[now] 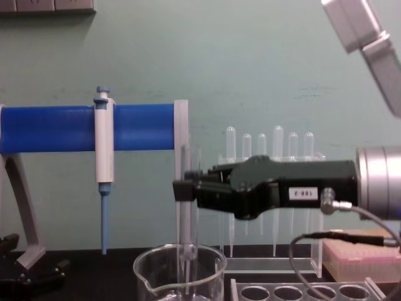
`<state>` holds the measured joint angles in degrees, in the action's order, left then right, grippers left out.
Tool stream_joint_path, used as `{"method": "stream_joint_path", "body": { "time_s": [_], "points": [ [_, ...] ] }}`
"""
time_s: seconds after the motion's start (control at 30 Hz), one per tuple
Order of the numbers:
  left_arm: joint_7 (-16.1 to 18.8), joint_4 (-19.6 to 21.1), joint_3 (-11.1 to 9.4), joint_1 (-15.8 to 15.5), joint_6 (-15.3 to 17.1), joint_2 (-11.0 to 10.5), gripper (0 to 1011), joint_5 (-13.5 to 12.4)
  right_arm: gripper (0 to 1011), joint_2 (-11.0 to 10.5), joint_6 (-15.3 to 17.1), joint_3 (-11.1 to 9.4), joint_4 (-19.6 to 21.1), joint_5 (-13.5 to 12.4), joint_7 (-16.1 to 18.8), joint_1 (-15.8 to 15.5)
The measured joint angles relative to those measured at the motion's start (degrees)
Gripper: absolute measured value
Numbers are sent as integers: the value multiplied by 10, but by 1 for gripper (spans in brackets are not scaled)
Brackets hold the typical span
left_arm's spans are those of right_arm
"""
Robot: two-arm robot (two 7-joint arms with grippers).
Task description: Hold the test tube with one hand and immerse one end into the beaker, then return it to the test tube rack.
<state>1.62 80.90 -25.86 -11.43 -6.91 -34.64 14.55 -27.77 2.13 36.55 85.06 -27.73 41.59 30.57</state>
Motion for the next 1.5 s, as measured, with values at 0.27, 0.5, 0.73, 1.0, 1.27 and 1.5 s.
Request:
{"method": "stream_joint_path", "body": {
  "time_s": [0.27, 0.5, 0.73, 1.0, 1.27, 1.5],
  "points": [
    [0, 0, 0, 0, 0, 0, 1000, 0, 242, -17, 7, -9, 33, -21, 5, 3],
    [0, 0, 0, 0, 0, 0, 1000, 0, 242, -42, 14, -20, 75, -43, 7, 4],
    [0, 0, 0, 0, 0, 0, 1000, 0, 242, -69, 15, -43, 110, -69, -1, -4],
    [0, 0, 0, 0, 0, 0, 1000, 0, 242, -113, 14, -72, 142, -99, -9, -25],
    [0, 0, 0, 0, 0, 0, 1000, 0, 241, -159, 1, -99, 153, -114, -21, -75],
    [0, 0, 0, 0, 0, 0, 1000, 0, 241, -177, -8, -111, 152, -112, -23, -103]
  ]
}}
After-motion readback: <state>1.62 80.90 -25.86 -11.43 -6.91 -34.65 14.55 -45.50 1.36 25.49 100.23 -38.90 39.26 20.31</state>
